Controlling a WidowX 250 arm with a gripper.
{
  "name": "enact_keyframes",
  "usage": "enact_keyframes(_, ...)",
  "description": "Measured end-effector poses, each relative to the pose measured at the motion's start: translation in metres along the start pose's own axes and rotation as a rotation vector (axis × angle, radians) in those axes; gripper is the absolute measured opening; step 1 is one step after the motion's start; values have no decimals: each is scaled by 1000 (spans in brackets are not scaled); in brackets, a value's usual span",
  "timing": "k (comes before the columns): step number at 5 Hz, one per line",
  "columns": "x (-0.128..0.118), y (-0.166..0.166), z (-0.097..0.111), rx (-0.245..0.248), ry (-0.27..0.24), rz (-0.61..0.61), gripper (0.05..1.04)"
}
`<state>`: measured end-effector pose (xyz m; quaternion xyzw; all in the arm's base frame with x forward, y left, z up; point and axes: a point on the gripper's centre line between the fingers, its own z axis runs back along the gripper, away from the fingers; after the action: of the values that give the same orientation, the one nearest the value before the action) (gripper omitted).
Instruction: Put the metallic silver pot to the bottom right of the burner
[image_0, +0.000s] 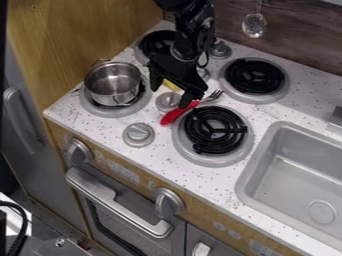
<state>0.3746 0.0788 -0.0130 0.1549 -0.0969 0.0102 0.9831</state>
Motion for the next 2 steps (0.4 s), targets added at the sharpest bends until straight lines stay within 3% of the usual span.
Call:
enact_keyframes(1, -10, -6, -13, -5, 44, -13, 999)
enact_keyframes(2, 3, 5, -9, 4, 22, 9, 1000)
